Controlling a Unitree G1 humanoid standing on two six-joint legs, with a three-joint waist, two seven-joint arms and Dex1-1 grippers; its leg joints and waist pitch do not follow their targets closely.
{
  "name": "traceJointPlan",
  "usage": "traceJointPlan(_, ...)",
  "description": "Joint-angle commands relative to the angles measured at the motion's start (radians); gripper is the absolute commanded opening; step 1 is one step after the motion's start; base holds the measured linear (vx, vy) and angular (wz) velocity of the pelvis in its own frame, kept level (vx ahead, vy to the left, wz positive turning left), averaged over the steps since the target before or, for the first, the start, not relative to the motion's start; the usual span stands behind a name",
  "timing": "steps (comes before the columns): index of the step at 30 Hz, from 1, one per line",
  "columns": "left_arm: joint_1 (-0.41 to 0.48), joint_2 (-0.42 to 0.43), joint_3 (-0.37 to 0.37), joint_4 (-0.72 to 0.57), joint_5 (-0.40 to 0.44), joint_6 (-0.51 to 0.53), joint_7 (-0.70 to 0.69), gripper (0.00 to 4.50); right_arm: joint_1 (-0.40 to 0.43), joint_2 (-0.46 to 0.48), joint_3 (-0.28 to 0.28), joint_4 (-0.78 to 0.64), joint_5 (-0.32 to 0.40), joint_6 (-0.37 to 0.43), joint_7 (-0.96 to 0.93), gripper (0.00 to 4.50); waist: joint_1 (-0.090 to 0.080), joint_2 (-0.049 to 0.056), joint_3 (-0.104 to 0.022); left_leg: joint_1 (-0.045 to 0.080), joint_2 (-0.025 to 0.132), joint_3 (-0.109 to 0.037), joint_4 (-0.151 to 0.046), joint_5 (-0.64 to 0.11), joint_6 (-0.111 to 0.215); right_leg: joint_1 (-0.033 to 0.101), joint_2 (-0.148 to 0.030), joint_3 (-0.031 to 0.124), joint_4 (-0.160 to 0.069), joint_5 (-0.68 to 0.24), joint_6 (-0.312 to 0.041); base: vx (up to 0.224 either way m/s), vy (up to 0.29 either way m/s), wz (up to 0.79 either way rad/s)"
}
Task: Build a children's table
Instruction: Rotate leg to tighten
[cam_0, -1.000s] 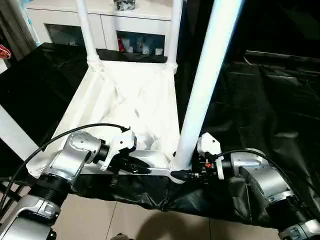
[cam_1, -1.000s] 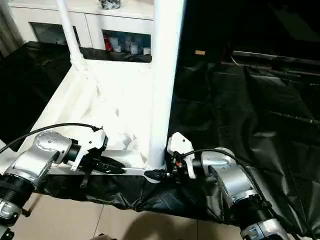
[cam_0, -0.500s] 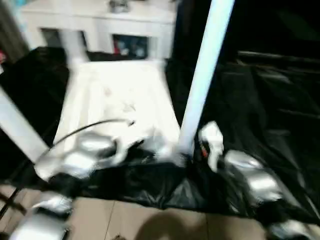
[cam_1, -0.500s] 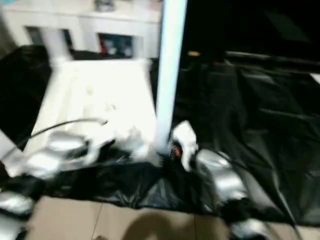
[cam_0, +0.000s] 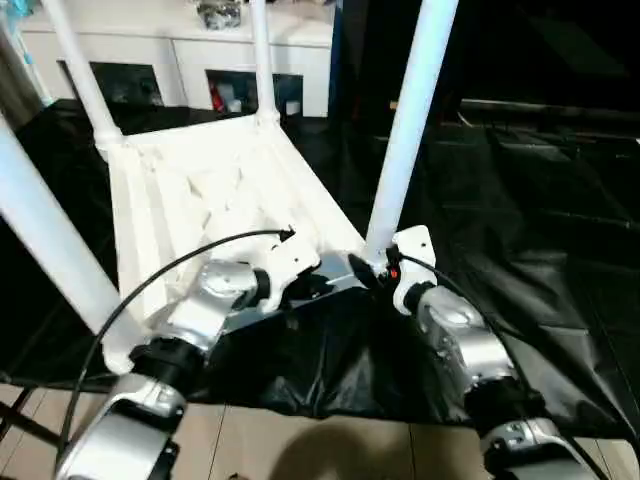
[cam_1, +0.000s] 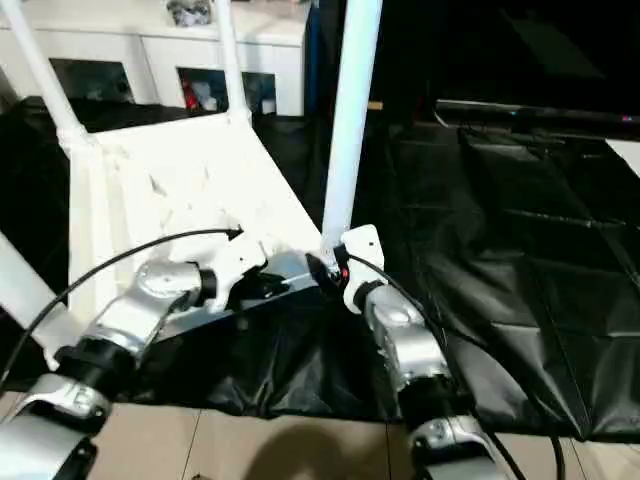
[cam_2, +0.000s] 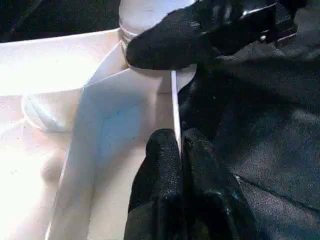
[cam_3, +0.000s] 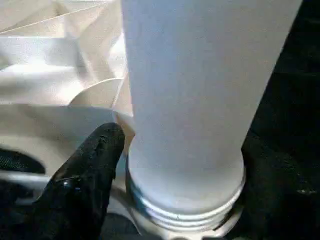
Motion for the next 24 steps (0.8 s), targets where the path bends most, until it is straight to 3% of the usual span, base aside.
traceJointPlan(1, 0.001, -0.04, -0.047, -0.043, -0.057, -0.069, -0.085, 0.0, 0.018, 0.025, 0.12, -0.009, -0.006, 0.008, 0.135, 3.86, 0.004, 0.006, -0.049, 0.01, 0.058, -0.036, -0.084, -0.367, -0.004, 0.029, -0.079, 0.053, -0.091, -0.39, -0.163, 0.0, 0.0, 0.0)
traceJointPlan(3, 0.012, -0.02, -0.039, -0.053, -0.075, -0.079, -0.132, 0.0, 0.029, -0.016, 0.138, -0.029, -0.006, -0.007, 0.203, 3.86, 0.004, 0.004, -0.052, 0.006, 0.057, -0.034, -0.082, -0.341, 0.005, 0.036, -0.078, 0.053, -0.085, -0.334, -0.184, 0.0, 0.0, 0.0)
traceJointPlan(5, 0.021, -0.003, -0.032, -0.061, -0.092, -0.082, -0.174, 0.0, 0.039, -0.052, 0.153, -0.047, -0.004, -0.019, 0.266, 3.86, 0.009, 0.003, -0.055, 0.009, 0.057, -0.026, -0.077, -0.287, 0.027, 0.036, -0.076, 0.055, -0.076, -0.231, -0.22, 0.0, 0.0, 0.0)
traceJointPlan(6, 0.031, 0.024, -0.025, -0.073, -0.115, -0.083, -0.235, 0.0, 0.053, -0.108, 0.168, -0.078, 0.009, -0.028, 0.363, 3.86, 0.009, 0.002, -0.056, 0.007, 0.057, -0.026, -0.076, -0.273, 0.033, 0.04, -0.076, 0.054, -0.073, -0.214, -0.226, 0.0, 0.0, 0.0)
traceJointPlan(9, 0.034, 0.037, -0.023, -0.076, -0.125, -0.083, -0.266, 0.0, 0.061, -0.132, 0.169, -0.097, 0.016, -0.027, 0.413, 3.86, 0.021, 0.0, -0.058, 0.004, 0.06, -0.02, -0.071, -0.205, 0.071, 0.044, -0.076, 0.054, -0.064, -0.132, -0.25, 0.0, 0.0, 0.0)
traceJointPlan(11, 0.036, 0.054, -0.016, -0.08, -0.139, -0.078, -0.303, 0.0, 0.07, -0.162, 0.169, -0.121, 0.03, -0.022, 0.477, 3.86, 0.031, 0.001, -0.057, 0.006, 0.063, -0.021, -0.073, -0.2, 0.072, 0.046, -0.075, 0.05, -0.063, -0.155, -0.249, 0.0, 0.0, 0.0)
traceJointPlan(17, 0.043, 0.1, -0.007, -0.093, -0.166, -0.068, -0.392, 0.0, 0.091, -0.251, 0.189, -0.182, 0.07, -0.004, 0.645, 3.86, 0.039, 0.0, -0.053, 0.008, 0.065, -0.021, -0.076, -0.25, 0.048, 0.042, -0.077, 0.051, -0.07, -0.252, -0.229, 0.0, 0.0, 0.0)
traceJointPlan(22, 0.047, 0.114, -0.004, -0.101, -0.172, -0.062, -0.421, 0.0, 0.107, -0.285, 0.202, -0.213, 0.073, 0.017, 0.711, 3.62, 0.051, -0.001, -0.055, 0.009, 0.066, -0.02, -0.074, -0.225, 0.051, 0.041, -0.077, 0.052, -0.068, -0.235, -0.227, 0.0, 0.0, 0.0)
traceJointPlan(24, 0.048, 0.115, -0.004, -0.102, -0.172, -0.06, -0.424, 0.0, 0.109, -0.287, 0.204, -0.212, 0.07, 0.015, 0.712, 3.32, 0.055, -0.003, -0.054, 0.007, 0.066, -0.02, -0.074, -0.218, 0.051, 0.042, -0.077, 0.051, -0.067, -0.226, -0.228, 0.0, 0.0, 0.0)
